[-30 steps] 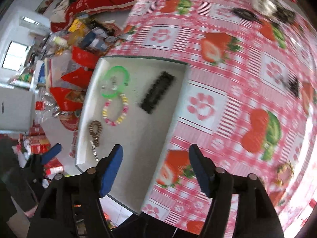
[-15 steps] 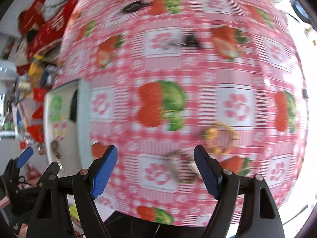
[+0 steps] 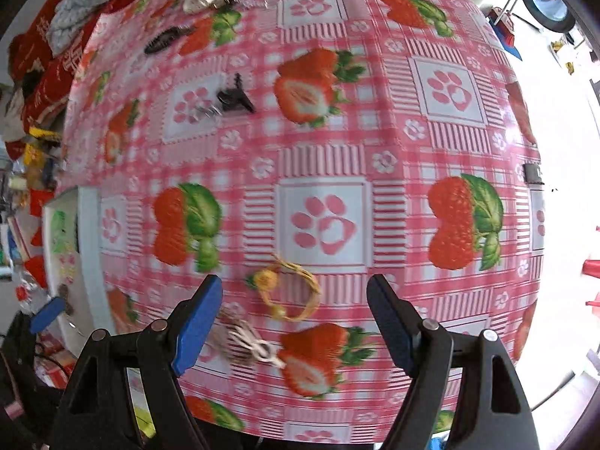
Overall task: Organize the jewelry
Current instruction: 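Move both tools back over the table toward the yellow flower bracelet and braided bracelet, then grasp the yellow flower bracelet with the right tool while the left tool grasps the braided bracelet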
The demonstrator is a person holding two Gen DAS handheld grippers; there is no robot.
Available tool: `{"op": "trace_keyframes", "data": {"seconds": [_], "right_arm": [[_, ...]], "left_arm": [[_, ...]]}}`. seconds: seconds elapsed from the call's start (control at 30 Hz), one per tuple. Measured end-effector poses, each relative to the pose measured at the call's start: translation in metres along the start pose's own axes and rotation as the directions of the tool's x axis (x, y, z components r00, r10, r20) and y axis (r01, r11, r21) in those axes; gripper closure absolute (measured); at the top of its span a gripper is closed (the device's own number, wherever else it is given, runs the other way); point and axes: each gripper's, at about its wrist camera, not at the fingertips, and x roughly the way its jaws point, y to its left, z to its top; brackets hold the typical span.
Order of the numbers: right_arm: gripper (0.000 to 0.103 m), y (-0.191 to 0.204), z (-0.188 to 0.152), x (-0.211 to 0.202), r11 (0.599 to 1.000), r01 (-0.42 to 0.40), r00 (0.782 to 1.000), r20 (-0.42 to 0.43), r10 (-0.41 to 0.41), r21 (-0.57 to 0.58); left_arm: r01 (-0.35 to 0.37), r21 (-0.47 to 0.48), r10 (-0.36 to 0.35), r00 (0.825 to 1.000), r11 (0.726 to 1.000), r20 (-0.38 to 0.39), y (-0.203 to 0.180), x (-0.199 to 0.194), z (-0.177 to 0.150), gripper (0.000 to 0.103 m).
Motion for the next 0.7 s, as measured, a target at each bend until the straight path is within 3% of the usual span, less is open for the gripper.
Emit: {"op": "trace_keyframes", "data": {"seconds": [0.13,0.3,0.7], "right_arm": [[0.022,-0.008,-0.009,0.016,0.998,0.039,0.999,-0.029,-0.040,-0.041],[0.037,-0.008,-0.015,0.033,0.993,0.069,0.997,-0.038,-0.073,-0.097],[0.047,0.009,-0.012,0.052,0.972,0.148,0.989,0.017,-0.147,-0.184]], "left_arm": [[0.026,0.008,-0.026,0.999,1.000,-0.034,-0.013,0.017,0.002,0.000],[0.045,0.026,-0.043,0.997,0.999,-0.064,-0.027,0.036,0.003,0.000],[0.050,0.039,-0.046,0.993,0.998,-0.105,-0.052,0.063,0.007,0.000]]}}
